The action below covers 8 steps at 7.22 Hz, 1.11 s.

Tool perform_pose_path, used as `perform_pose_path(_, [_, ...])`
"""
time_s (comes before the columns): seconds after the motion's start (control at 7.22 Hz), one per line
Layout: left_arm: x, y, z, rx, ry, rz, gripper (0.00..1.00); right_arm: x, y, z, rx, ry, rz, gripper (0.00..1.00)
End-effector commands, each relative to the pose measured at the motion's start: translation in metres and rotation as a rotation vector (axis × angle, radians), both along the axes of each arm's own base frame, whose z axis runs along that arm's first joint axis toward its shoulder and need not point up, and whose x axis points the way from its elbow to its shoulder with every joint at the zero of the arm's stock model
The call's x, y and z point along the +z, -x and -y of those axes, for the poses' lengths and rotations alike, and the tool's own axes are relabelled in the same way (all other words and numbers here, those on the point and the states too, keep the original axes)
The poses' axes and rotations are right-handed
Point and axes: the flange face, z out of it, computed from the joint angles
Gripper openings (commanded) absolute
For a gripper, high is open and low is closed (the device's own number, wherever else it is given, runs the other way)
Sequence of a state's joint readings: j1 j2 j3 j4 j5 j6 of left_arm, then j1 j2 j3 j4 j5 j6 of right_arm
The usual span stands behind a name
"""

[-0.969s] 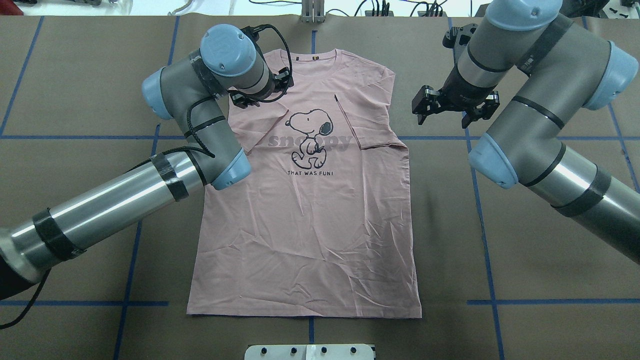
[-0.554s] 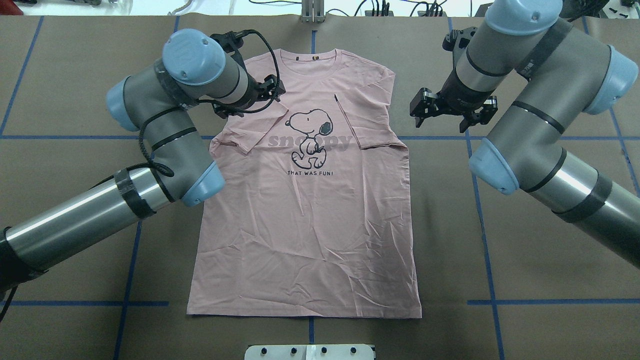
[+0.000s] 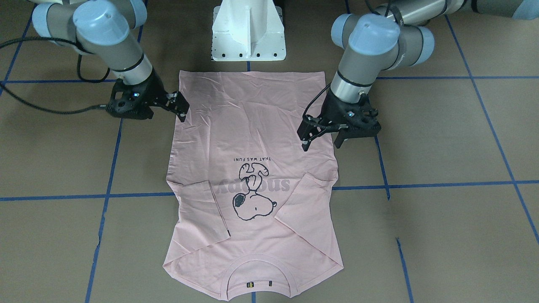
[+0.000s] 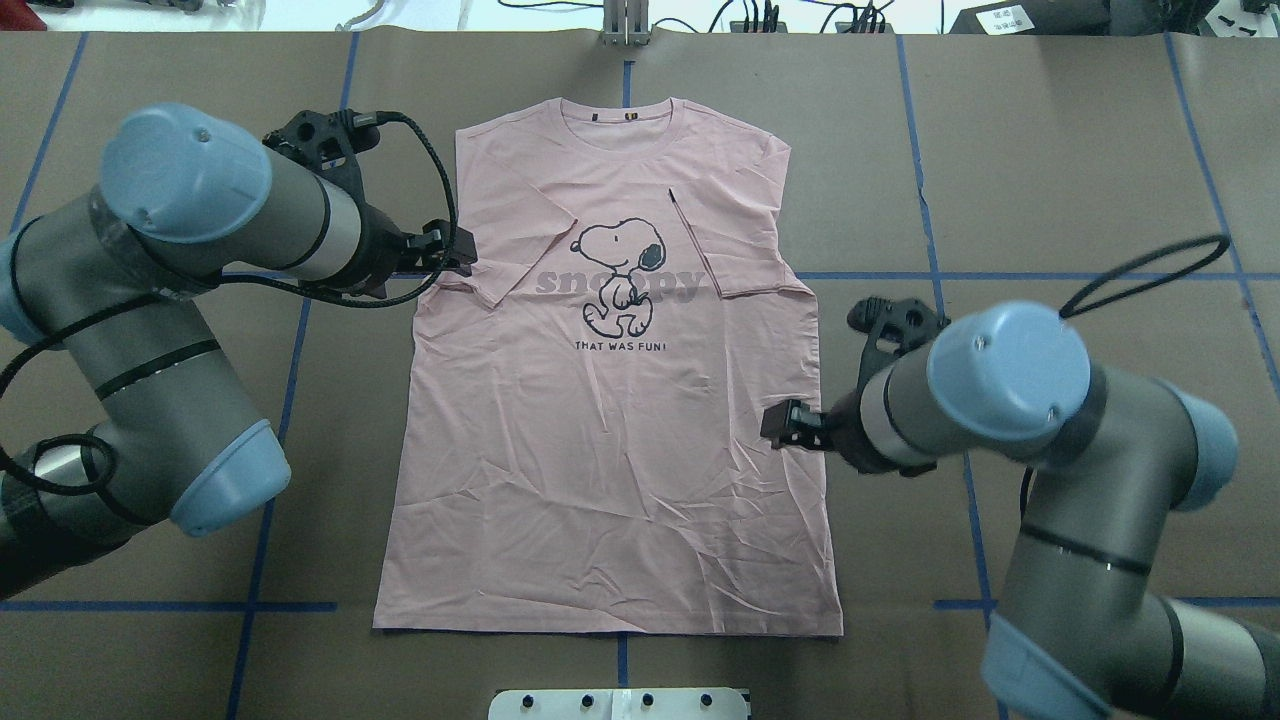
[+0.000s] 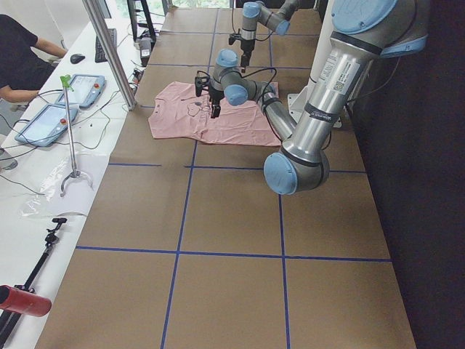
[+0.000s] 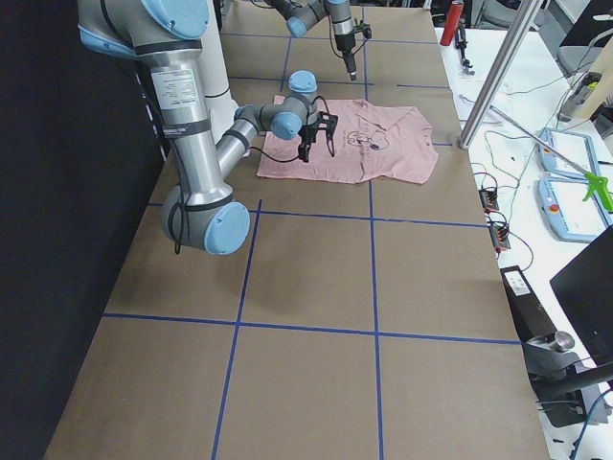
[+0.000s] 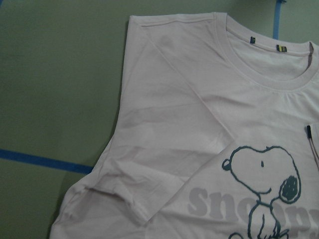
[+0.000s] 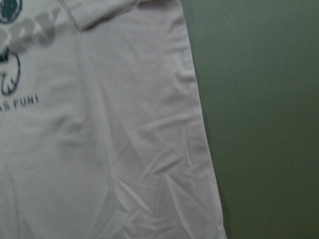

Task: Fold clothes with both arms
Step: 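Release the sleeve and move both grippers toward the hem nearest the robot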

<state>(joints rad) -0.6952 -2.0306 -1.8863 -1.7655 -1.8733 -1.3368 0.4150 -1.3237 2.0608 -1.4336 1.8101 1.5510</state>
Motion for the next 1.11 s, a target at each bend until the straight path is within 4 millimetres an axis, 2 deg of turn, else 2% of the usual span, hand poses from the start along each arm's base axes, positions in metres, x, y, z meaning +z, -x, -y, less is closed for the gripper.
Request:
perform_pose_path(0.0, [-0.004, -0.003, -0.033, 0.042, 0.009, 0.021, 1.0, 0.013, 0.043, -0.112, 0.04, -0.01, -0.031, 1.0])
perform_pose_path(0.14, [0.001, -0.009, -0.039, 0.055, 0.015, 0.028, 1.0, 0.028, 0.045, -0.129, 0.04, -0.014, -0.055, 1.0])
perform_pose_path(0.28, [0.001, -0.009, -0.04, 0.057, 0.015, 0.027, 1.0, 0.044, 0.043, -0.136, 0.031, -0.016, -0.08, 1.0])
perform_pose_path(0.55, [0.001, -0.011, -0.042, 0.058, 0.019, 0.025, 1.0, 0.059, 0.044, -0.138, 0.016, -0.011, -0.109, 1.0])
perform_pose_path(0.97, [0.0, -0.011, -0.042, 0.057, 0.019, 0.022, 1.0, 0.061, 0.055, -0.144, 0.001, -0.007, -0.113, 1.0])
